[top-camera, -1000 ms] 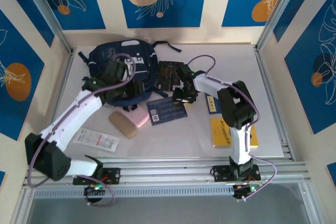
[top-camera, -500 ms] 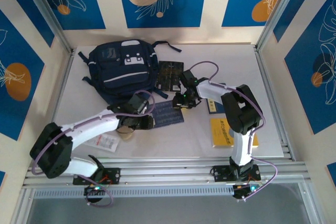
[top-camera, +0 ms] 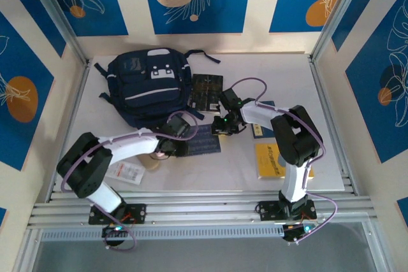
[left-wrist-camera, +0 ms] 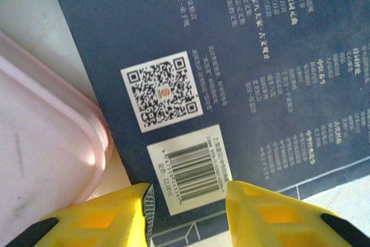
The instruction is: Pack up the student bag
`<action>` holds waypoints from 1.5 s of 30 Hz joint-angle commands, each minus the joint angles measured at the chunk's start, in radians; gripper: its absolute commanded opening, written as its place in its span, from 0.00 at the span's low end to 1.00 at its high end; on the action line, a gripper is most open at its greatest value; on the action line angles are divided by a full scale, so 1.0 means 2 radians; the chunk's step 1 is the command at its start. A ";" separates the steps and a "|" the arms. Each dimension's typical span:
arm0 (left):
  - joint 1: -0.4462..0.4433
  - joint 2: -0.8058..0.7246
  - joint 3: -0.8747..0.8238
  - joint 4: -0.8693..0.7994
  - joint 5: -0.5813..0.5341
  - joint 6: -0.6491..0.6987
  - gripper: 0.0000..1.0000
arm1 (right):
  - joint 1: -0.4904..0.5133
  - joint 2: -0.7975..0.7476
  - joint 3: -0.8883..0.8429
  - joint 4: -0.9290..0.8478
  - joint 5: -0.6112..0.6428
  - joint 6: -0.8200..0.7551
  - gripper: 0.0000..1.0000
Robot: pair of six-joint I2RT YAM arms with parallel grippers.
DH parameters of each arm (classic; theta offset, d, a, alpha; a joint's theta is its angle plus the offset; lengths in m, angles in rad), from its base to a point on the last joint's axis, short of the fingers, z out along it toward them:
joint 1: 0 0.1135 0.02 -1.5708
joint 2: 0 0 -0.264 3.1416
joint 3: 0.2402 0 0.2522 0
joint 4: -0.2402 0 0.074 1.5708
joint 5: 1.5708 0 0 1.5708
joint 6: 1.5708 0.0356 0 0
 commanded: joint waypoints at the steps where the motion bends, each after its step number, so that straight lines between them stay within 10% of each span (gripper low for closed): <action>1: -0.001 0.034 0.011 0.003 0.000 0.022 0.36 | 0.008 -0.025 -0.014 0.008 -0.064 -0.009 0.24; 25: -0.001 0.062 0.024 0.003 0.029 0.043 0.26 | -0.010 -0.003 -0.038 0.045 -0.128 -0.015 0.32; 31: -0.002 0.050 0.026 -0.001 0.030 0.046 0.26 | -0.014 -0.012 -0.048 0.053 -0.153 -0.009 0.09; 45: -0.074 -0.072 0.105 -0.101 -0.053 0.166 0.65 | -0.047 -0.118 -0.059 -0.013 -0.185 0.076 0.01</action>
